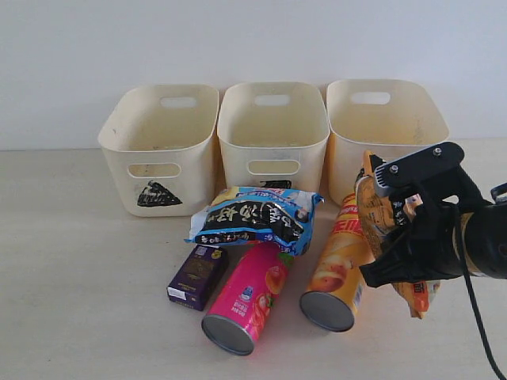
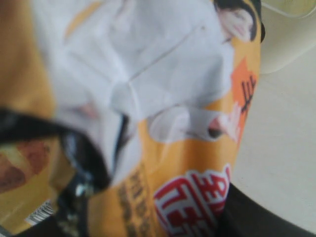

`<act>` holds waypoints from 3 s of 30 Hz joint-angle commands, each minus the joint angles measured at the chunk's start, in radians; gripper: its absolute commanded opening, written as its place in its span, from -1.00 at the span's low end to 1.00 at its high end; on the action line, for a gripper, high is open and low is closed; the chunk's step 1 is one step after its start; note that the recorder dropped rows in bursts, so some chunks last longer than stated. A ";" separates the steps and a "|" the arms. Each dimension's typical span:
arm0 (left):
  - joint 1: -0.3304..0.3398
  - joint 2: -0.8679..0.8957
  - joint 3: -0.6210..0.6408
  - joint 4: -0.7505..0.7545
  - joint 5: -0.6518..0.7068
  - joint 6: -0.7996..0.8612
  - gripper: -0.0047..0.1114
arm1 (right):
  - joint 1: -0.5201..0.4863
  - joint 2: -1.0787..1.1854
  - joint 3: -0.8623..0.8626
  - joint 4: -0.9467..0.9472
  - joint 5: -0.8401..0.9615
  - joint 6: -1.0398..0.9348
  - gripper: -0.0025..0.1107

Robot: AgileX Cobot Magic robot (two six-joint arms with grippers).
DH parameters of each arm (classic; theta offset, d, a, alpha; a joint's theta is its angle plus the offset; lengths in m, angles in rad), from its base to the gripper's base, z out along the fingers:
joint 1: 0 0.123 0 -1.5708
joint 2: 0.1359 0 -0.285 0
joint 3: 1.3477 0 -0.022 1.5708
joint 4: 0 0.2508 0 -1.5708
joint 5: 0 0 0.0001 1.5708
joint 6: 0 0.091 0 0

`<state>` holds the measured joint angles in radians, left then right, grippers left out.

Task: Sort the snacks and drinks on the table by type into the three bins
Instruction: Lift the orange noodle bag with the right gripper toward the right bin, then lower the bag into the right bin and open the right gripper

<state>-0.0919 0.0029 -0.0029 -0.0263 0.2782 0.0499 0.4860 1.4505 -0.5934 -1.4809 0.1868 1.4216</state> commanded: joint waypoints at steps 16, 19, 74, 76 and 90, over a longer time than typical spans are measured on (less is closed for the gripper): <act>-0.006 -0.003 0.003 -0.011 -0.007 0.004 -0.85 | -0.008 -0.206 -0.007 -0.015 0.040 -0.022 -0.96; -0.006 -0.003 0.003 -0.011 -0.007 0.004 -0.85 | -0.008 -0.269 -0.026 -0.021 0.076 -0.023 -0.96; -0.006 -0.003 0.003 -0.011 -0.007 0.004 -0.85 | -0.247 0.456 -0.779 -0.008 -0.040 -0.063 0.36; -0.006 -0.003 0.003 -0.011 -0.007 0.004 -0.85 | -0.247 0.456 -0.779 -0.008 -0.039 -0.063 0.35; -0.006 -0.003 0.003 -0.011 -0.007 0.004 -0.85 | -0.244 0.269 -0.716 0.063 -0.135 -0.070 -0.60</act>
<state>-0.0919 0.0029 -0.0029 -0.0263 0.2782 0.0499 0.2458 1.7633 -1.3430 -1.4253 0.0735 1.3606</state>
